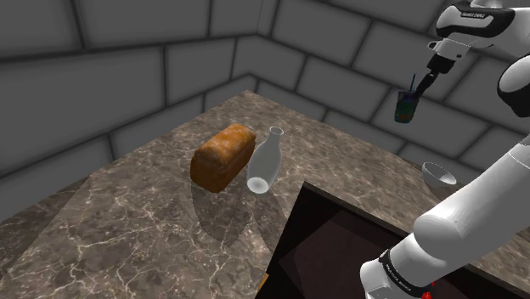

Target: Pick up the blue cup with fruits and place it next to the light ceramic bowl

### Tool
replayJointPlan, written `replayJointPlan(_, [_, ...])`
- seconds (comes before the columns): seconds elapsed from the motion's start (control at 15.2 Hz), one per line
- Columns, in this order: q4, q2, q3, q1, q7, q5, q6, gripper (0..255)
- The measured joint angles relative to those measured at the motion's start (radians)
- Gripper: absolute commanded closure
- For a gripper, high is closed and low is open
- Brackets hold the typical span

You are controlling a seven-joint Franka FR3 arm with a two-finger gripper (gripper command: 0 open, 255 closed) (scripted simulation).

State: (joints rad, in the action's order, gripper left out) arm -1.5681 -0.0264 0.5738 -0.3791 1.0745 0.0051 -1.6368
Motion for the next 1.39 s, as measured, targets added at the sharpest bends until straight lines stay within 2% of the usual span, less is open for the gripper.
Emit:
replayJointPlan(0.73, [-0.084,0.083,0.112,-0.109,0.219,-0.04,-0.019,255])
replayJointPlan(0.99, [-0.071,0.071,0.166,-0.153,0.318,-0.029,-0.017,255])
replayJointPlan(1.39, [-0.008,0.008,0.257,-0.237,0.495,0.023,0.003,255])
